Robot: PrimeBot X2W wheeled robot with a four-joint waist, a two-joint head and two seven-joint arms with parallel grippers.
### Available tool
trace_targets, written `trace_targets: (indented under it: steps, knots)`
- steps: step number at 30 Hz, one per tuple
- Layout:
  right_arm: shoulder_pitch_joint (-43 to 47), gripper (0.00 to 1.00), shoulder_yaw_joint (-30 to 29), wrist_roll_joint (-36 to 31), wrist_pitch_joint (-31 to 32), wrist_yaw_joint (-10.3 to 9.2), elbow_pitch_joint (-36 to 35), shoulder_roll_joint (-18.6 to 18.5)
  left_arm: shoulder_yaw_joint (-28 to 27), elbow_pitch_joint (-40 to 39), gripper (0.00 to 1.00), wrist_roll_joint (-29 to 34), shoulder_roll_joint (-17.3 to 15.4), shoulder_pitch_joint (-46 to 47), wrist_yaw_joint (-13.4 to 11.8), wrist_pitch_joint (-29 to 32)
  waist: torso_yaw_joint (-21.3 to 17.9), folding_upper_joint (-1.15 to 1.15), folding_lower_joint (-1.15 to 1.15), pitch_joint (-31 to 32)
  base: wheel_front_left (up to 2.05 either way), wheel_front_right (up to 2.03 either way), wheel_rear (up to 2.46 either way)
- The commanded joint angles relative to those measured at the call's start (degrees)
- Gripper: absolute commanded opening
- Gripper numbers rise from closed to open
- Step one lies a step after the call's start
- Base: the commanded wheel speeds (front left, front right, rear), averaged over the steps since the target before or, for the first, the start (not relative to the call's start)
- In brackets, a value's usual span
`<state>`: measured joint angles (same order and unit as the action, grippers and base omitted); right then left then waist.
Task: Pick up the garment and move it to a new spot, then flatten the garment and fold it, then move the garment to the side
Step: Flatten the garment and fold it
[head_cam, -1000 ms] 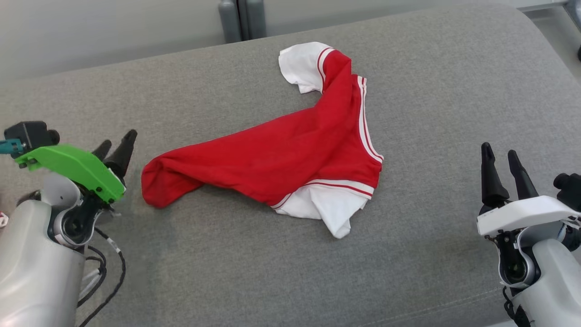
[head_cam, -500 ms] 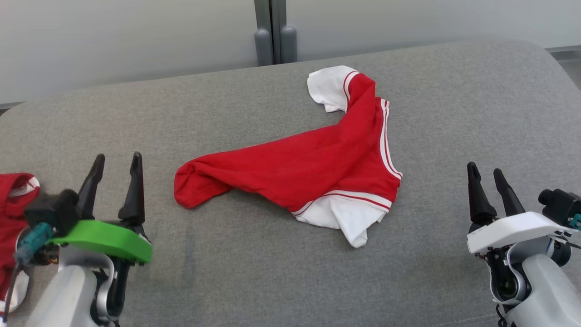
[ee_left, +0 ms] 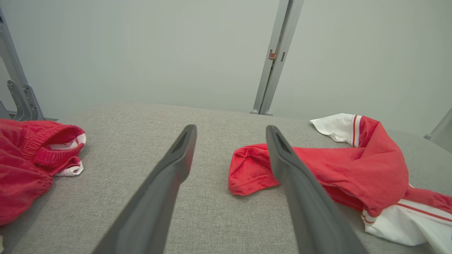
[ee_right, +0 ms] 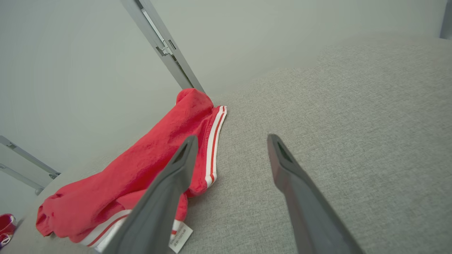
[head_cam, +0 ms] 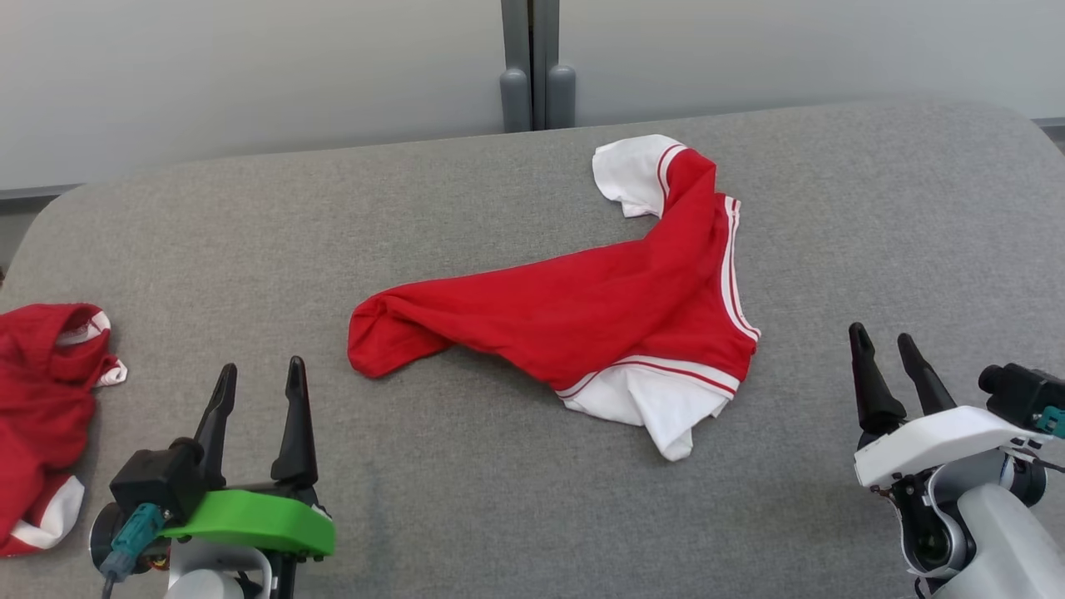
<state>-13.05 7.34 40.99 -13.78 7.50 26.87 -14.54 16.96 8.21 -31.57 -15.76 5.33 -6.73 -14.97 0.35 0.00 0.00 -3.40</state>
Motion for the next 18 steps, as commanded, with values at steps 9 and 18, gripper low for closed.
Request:
trace_targets:
  steps: [9, 18]
  knots:
    - [-3.19, 1.00, 8.95, 3.64, 14.42, -0.02, 1.23, -0.32, -1.72, 0.45, 1.00, 2.24, 2.10, 0.03, 1.62, -0.24, 1.64, 0.00, 0.00, -1.84, 0.00, 0.00, 0.00]
    - [-7.52, 0.00, 13.42, 7.83, 20.63, -0.02, 3.87, -0.34, -2.46, 2.93, 1.00, 3.66, 4.73, 1.57, 3.27, -0.24, 4.09, 0.00, 0.00, -2.88, 0.00, 0.00, 0.00]
